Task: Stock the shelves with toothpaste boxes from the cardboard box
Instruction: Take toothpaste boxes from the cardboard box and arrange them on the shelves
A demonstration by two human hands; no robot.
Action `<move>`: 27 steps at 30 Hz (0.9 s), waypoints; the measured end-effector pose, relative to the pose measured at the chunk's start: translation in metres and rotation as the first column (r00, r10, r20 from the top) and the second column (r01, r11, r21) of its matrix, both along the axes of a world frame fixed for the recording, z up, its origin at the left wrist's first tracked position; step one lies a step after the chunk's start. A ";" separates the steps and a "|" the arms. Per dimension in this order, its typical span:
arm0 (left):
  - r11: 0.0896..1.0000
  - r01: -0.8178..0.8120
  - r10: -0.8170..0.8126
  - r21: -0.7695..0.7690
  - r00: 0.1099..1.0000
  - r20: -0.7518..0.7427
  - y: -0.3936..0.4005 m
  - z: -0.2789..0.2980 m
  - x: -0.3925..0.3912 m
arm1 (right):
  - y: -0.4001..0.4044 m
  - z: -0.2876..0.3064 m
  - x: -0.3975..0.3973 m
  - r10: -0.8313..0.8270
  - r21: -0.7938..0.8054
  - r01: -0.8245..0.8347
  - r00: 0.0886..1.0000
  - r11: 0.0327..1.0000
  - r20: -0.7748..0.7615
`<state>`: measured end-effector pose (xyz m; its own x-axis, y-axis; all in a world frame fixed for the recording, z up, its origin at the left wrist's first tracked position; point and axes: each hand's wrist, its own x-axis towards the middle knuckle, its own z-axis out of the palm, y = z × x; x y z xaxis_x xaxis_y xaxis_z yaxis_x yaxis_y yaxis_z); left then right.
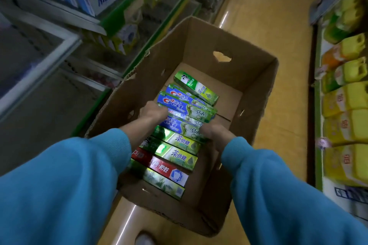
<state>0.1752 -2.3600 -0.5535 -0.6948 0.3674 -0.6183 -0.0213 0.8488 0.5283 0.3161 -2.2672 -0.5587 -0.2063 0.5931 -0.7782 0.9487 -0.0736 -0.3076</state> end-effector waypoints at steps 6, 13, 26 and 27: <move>0.998 -0.064 0.064 0.028 0.998 -0.003 0.001 -0.018 -0.001 | 0.003 -0.011 0.002 -0.049 -0.011 0.049 0.999 0.999 -0.015; 0.971 -0.206 0.220 0.122 0.969 -0.112 0.002 0.006 0.007 | 0.009 -0.001 0.004 -0.176 0.126 0.194 0.975 0.973 -0.138; 0.691 -0.490 0.657 0.532 0.732 -0.179 -0.075 0.094 0.046 | -0.015 0.100 0.022 0.051 0.208 0.107 0.771 0.972 -0.635; 0.657 -0.506 0.695 0.558 0.694 -0.189 -0.088 0.100 0.049 | -0.023 0.108 0.020 0.119 0.246 0.057 0.756 0.968 -0.644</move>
